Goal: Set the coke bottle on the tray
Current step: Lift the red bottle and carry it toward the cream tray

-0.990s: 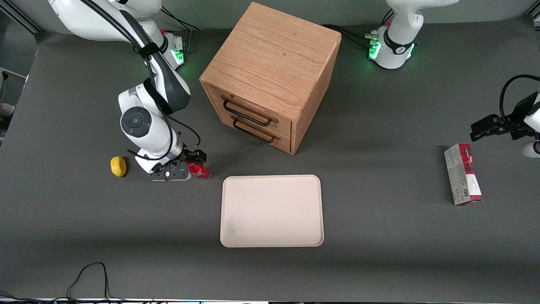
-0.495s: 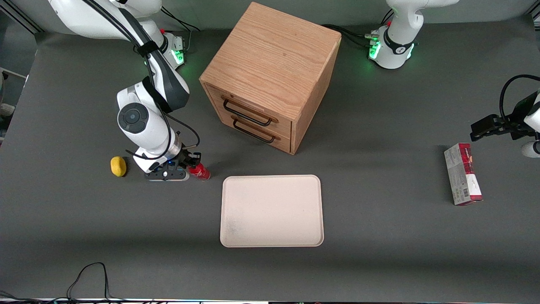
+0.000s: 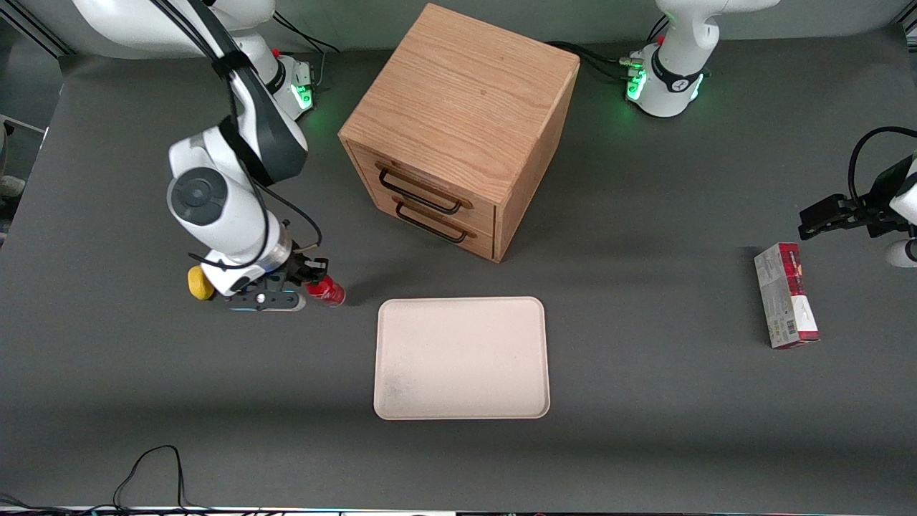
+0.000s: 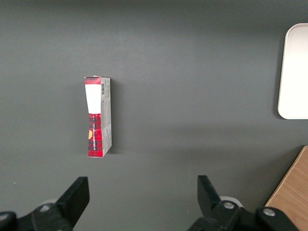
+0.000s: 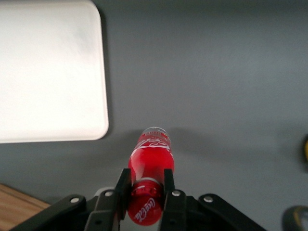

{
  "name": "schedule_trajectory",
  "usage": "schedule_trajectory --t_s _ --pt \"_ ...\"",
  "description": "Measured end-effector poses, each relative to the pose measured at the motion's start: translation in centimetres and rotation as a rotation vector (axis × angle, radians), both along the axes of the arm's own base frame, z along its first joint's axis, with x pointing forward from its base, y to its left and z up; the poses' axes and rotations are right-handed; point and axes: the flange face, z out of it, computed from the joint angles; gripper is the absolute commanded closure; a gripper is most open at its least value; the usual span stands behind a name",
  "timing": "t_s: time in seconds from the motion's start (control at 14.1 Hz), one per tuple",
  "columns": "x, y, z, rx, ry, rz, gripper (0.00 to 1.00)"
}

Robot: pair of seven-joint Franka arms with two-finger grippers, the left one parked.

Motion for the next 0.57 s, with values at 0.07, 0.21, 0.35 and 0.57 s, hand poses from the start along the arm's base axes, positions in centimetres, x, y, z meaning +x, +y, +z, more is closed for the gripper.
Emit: schedule_trajectory --t_s 0.07,0.21,0.35,0.57 --pt "0.6 -0.2 3.1 0.004 -0.02 -0.009 1.0" --pt "1.5 -0.9 8.5 0.01 -0.049 -0.027 1.0" --pt "2.4 -1.5 12.2 0.018 -0.057 -0.043 1.0" --pt "5.4 -0.7 12.7 0.056 -0.068 -0.084 1.0"
